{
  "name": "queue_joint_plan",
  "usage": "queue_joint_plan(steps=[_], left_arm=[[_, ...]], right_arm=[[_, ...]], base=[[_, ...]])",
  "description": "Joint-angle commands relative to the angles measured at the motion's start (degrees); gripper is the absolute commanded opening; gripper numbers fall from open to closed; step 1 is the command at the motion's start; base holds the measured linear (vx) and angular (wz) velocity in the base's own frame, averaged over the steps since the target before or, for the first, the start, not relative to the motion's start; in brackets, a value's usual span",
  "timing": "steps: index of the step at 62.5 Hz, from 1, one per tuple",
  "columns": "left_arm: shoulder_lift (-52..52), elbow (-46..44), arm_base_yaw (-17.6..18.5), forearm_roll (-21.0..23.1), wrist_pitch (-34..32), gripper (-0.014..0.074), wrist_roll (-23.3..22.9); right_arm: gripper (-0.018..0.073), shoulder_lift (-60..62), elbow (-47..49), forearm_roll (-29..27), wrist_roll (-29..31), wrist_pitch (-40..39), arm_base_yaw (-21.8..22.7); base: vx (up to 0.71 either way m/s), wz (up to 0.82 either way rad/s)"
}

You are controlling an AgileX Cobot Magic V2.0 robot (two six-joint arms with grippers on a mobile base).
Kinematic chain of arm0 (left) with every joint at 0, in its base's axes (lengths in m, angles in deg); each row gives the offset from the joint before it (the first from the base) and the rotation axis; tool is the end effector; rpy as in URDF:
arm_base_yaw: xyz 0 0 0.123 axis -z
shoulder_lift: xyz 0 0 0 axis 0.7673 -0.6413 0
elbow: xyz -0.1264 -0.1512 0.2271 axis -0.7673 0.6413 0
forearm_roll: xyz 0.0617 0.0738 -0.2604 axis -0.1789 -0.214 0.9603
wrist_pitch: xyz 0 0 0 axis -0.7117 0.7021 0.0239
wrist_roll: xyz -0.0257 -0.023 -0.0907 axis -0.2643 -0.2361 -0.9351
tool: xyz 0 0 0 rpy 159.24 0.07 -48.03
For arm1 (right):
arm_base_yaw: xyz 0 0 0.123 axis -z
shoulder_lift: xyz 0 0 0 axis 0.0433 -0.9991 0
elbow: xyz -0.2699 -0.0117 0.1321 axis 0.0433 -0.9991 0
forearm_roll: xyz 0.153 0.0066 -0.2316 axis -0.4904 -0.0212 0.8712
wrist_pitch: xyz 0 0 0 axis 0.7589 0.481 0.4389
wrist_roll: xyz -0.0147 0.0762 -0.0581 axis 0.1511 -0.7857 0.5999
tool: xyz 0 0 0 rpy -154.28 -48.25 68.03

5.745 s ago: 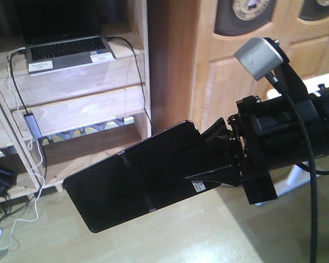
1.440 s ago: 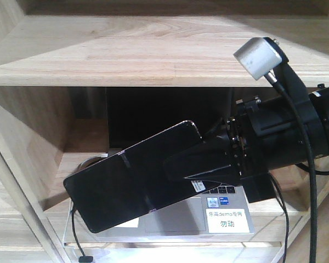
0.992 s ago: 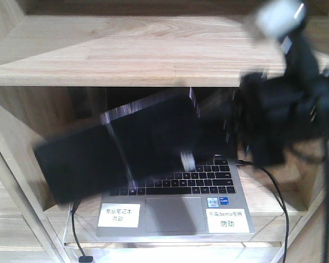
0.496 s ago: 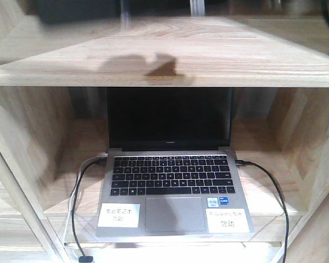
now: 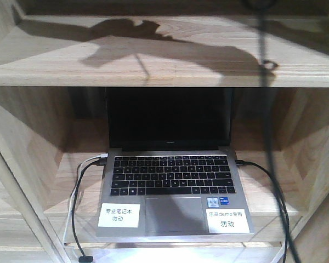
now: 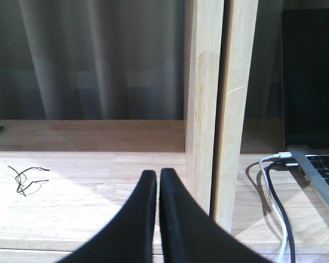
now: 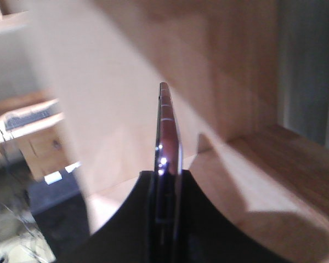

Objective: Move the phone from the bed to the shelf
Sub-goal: 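Raise the right gripper with the phone up onto the upper shelf, then lower the phone flat onto the upper shelf and open the right gripper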

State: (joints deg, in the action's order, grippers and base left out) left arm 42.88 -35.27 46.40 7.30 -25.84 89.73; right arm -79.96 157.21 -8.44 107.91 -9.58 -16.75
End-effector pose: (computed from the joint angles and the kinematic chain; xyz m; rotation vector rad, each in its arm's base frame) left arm 0.0719 0.0039 0.1846 -0.0333 1.6870 0.0557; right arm 0.3590 0.2029 0.5041 -0.8221 1.5425 1.0629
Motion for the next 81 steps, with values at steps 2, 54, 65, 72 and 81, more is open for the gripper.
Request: queue_joint_plan(steps=[2, 54, 65, 72, 81], left_arm=[[0.39, 0.41, 0.14, 0.54, -4.24, 0.0001, 0.0], [0.39, 0.41, 0.14, 0.54, -4.24, 0.0001, 0.0], [0.39, 0.41, 0.14, 0.54, -4.24, 0.0001, 0.0], [0.39, 0.41, 0.14, 0.54, -4.24, 0.0001, 0.0], [0.39, 0.41, 0.14, 0.54, -4.24, 0.0001, 0.0]], right_arm=[[-0.0002, -1.99, 4.83, -5.37, 1.23, -3.04, -1.14], [-0.0002, -10.24, 5.96, 0.9, 6.12, -6.59, -4.29], [0.0003, -10.46, 5.96, 1.51, 6.12, -6.66, -4.29], [0.0019, -10.46, 5.96, 1.51, 6.12, -7.23, -4.29], [0.0085, -10.46, 5.96, 1.51, 6.12, -7.36, -4.29]], base=[[0.0, 0.0], [0.0, 0.0], [0.0, 0.0], [0.0, 0.0], [0.0, 0.0]])
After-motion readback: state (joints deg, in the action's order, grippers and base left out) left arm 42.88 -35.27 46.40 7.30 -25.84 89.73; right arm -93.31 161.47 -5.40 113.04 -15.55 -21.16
